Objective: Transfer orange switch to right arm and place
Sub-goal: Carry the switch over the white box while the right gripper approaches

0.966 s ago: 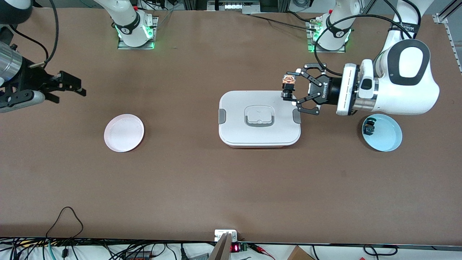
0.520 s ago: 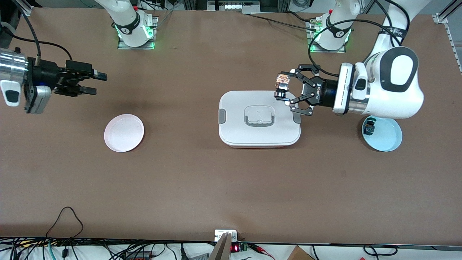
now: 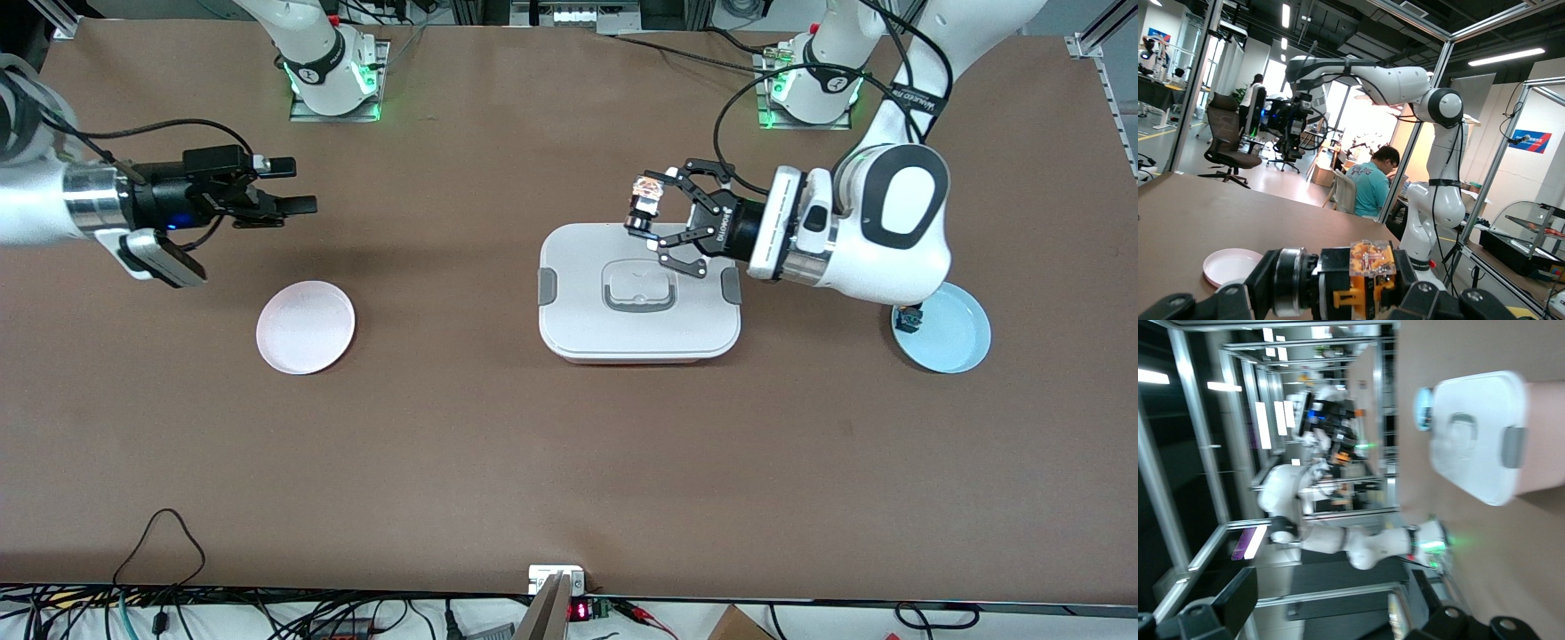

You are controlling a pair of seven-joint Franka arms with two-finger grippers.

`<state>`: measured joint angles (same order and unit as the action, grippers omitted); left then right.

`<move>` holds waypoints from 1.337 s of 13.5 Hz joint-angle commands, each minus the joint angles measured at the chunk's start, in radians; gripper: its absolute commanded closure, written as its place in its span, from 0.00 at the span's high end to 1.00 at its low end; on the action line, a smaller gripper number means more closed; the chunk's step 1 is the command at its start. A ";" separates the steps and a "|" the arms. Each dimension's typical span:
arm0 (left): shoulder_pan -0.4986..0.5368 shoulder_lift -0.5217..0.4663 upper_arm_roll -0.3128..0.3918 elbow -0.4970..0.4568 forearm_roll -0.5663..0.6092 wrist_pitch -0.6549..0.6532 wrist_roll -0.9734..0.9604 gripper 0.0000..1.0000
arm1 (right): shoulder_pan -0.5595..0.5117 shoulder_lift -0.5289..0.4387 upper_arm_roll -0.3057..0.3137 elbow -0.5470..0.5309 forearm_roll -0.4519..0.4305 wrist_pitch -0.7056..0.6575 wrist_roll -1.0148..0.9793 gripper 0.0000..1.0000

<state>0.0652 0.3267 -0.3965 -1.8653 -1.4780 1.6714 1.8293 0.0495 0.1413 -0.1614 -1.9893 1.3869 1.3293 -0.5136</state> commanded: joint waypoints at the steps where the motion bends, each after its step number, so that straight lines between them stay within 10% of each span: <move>1: -0.036 0.002 0.011 0.002 -0.042 -0.004 0.021 0.00 | -0.013 0.090 0.006 -0.048 0.147 -0.085 -0.118 1.00; 8: -0.068 0.005 0.011 0.006 -0.090 0.002 0.039 0.00 | 0.111 0.093 0.016 -0.154 0.329 0.016 -0.124 1.00; 18: -0.074 0.011 0.011 0.005 -0.111 0.002 0.077 0.00 | 0.682 0.005 0.017 -0.125 0.832 0.815 -0.124 1.00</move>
<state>0.0090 0.3345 -0.3961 -1.8644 -1.5557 1.6720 1.8677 0.6499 0.1911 -0.1296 -2.1101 2.1440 2.0320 -0.6333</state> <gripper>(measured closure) 0.278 0.000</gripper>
